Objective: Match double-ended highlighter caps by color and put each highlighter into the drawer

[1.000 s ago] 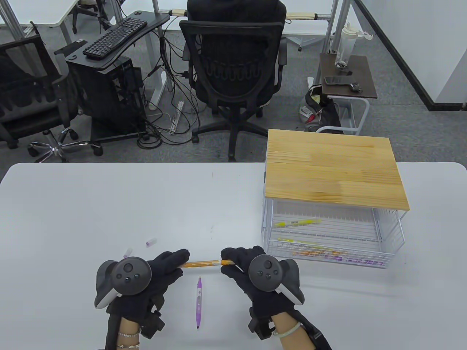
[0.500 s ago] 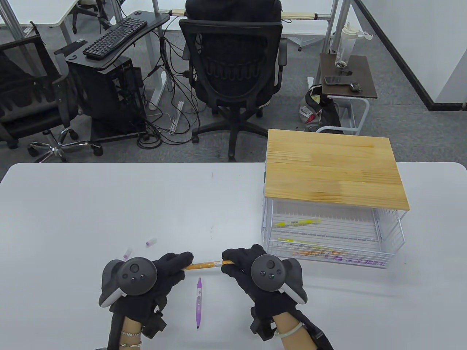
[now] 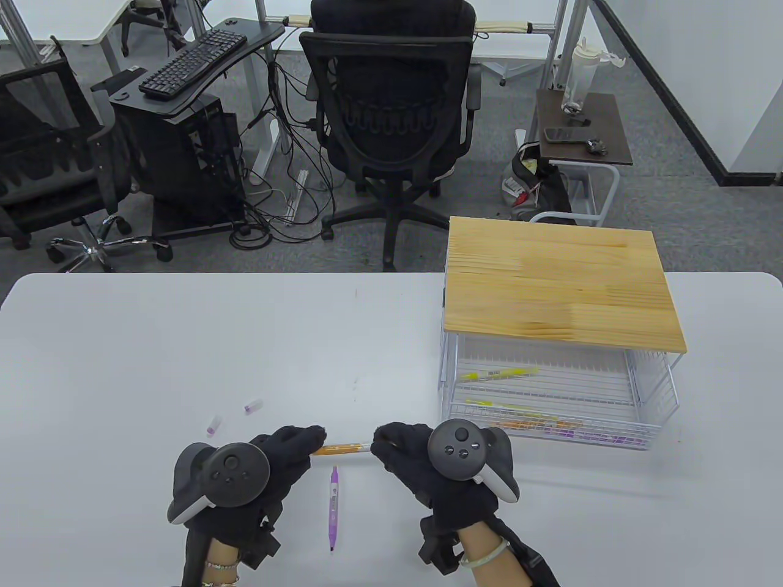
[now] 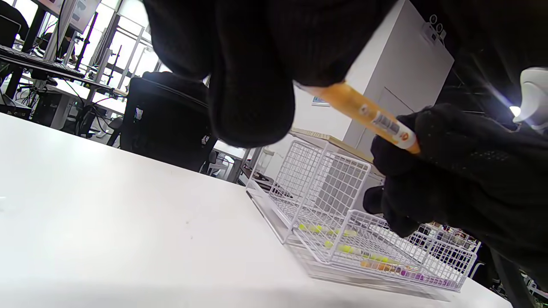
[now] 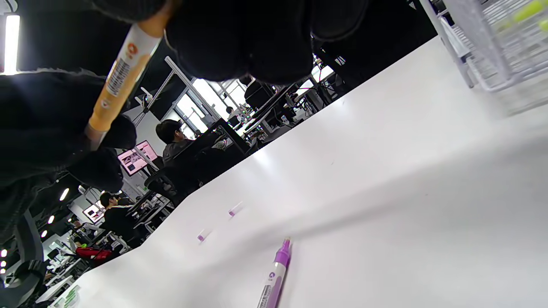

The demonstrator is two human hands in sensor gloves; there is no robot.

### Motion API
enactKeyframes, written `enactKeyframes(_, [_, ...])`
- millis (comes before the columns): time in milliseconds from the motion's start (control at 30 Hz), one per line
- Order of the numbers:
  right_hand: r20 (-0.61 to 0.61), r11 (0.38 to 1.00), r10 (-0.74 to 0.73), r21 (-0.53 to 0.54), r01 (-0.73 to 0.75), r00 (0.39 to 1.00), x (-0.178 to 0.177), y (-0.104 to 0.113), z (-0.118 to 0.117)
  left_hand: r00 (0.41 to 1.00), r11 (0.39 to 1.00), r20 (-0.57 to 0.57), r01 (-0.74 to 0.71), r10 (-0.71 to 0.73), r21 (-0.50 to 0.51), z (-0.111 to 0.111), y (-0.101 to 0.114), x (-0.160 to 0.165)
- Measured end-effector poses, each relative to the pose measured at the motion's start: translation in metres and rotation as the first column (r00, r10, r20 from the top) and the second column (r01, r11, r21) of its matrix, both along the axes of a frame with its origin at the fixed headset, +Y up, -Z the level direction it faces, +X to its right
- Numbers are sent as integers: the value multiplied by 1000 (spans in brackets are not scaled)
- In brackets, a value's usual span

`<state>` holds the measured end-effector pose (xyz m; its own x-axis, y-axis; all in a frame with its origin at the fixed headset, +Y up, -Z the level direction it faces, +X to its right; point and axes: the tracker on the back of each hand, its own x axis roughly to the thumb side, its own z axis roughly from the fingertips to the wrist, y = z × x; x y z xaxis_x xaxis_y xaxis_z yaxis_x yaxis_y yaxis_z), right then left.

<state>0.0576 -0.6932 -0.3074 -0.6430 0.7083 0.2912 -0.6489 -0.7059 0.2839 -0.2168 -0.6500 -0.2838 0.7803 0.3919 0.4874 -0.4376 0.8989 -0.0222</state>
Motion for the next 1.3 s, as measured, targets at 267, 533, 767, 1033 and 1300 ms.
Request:
enactKeyframes(267, [-12,997,-53,-49,53,998,3,-4,-6,999,998,-26,-18,19,55,3,2,-1])
enactKeyframes(533, [47,999,-33,-5,34,998,9,-1,-7,995,998,-96,-5,11,60,2,-1,-11])
enactKeyframes(767, [154,997,-4,73,-7,988,23,7,-5,979,997,-197,60,-50,46,-8,-16,-18])
enactKeyframes(1033, [136,994,-99,64,91,986,36,14,-4,949,988,-274,149,-155,-43,-24,-38,-27])
enactKeyframes(1300, [138,996,-50,85,38,989,29,15,-1,938,982,-290,182,-190,-55,-26,-41,-26])
